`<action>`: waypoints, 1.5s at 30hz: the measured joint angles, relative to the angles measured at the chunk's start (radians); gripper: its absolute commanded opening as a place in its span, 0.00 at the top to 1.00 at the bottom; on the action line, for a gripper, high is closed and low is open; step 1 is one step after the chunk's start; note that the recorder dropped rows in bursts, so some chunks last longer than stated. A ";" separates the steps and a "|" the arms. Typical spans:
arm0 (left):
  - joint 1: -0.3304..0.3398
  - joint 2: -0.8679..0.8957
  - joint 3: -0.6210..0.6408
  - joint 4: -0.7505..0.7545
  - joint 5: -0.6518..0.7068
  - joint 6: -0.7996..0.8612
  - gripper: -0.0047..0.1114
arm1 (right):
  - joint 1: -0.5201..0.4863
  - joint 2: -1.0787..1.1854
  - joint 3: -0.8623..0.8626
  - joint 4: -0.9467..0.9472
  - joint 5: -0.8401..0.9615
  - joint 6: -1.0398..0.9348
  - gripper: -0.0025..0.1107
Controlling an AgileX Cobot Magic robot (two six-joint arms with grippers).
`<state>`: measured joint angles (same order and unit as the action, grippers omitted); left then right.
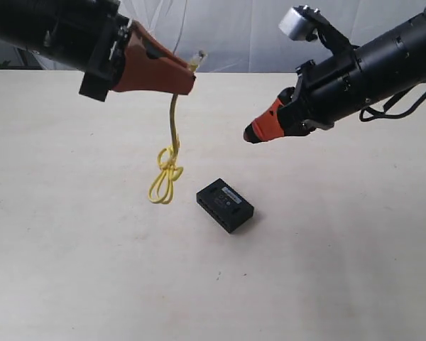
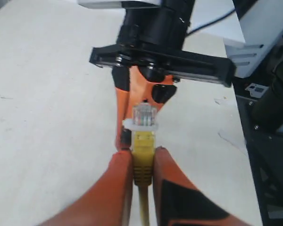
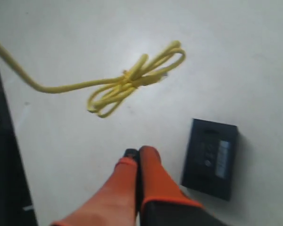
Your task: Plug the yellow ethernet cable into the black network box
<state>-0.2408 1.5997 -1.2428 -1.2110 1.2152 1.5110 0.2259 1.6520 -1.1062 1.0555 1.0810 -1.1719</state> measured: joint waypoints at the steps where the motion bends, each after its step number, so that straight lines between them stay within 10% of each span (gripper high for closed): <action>1: 0.010 0.000 0.000 -0.014 0.000 -0.002 0.96 | 0.000 0.000 0.000 0.042 0.029 -0.008 0.99; 7: 0.046 0.000 0.000 -0.068 0.000 -0.033 0.96 | 0.043 0.004 0.000 0.186 0.120 -0.124 0.95; 16: 0.060 -0.002 0.000 -0.096 0.000 -0.111 0.96 | 0.116 0.008 0.000 0.227 0.044 -0.318 0.26; 30: 0.060 -0.002 0.000 -0.143 0.000 -0.143 0.96 | 0.215 0.037 0.000 0.352 -0.137 -0.487 0.38; 38: 0.060 -0.002 0.000 -0.148 0.000 -0.143 0.96 | 0.216 0.049 0.000 0.366 -0.159 -0.498 0.98; 41: 0.060 -0.002 0.000 -0.148 -0.002 -0.164 0.96 | 0.216 0.049 0.000 0.364 -0.146 -0.499 0.99; 45: 0.060 -0.002 0.000 -0.157 -0.002 -0.195 0.62 | 0.216 0.005 0.000 0.267 -0.176 -0.393 0.99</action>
<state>-0.1809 1.5982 -1.2428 -1.3683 1.2130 1.3158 0.4424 1.6566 -1.1062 1.3224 0.9047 -1.5654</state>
